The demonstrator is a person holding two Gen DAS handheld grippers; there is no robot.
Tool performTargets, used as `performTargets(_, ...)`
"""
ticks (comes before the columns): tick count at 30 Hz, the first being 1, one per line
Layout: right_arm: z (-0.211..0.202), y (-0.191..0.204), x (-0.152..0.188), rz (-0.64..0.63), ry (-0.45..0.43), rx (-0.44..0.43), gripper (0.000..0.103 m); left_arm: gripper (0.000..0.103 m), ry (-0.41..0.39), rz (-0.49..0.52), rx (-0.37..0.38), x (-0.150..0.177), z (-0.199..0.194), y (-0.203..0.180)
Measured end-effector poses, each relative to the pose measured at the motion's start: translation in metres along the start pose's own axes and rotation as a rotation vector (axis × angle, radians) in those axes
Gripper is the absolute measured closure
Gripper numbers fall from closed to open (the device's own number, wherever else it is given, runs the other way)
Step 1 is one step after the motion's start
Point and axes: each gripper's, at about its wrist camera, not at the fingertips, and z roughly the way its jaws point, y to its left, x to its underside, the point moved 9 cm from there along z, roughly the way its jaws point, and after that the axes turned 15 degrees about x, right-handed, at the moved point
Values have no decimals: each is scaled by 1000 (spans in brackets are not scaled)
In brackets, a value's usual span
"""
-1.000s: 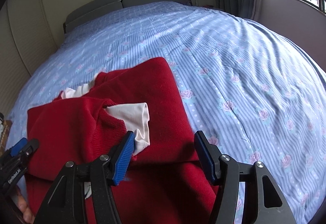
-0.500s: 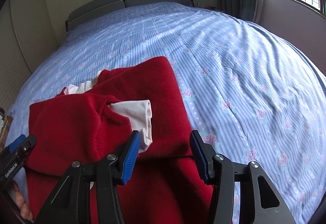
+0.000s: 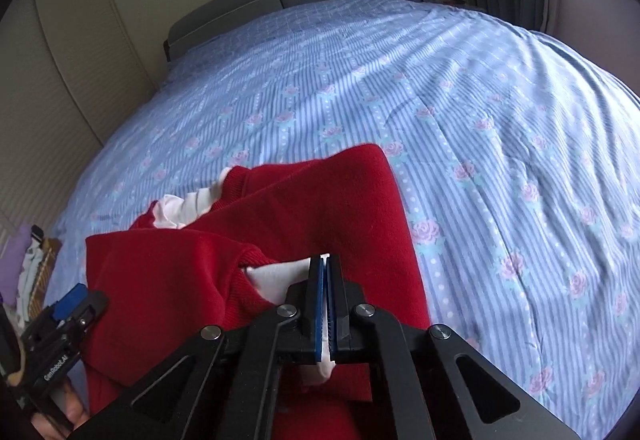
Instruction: Fold small clothes
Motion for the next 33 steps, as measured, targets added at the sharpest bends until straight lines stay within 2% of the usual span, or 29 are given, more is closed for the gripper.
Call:
performTargets(5, 6, 2, -11, -17, -11, 17, 101, 40, -1, 8, -1, -2, 1, -1)
performTargets(13, 5, -13, 15, -47, 13, 98, 98, 37, 41, 17, 0, 13, 11, -2)
performTargets(17, -11, -19, 25, -39, -25, 117, 74, 36, 40, 11, -10, 16, 10, 0)
performTargets(18, -15, -18, 27, -44, -36, 114, 73, 36, 41, 12, -12, 17, 9, 1)
performTargets(28, -11, -26, 48, -88, 2, 178, 73, 35, 55, 26, -35, 26, 6, 6)
performTargets(33, -49, -31, 44, -52, -29, 148, 73, 36, 46, -7, -41, 28, -23, 5)
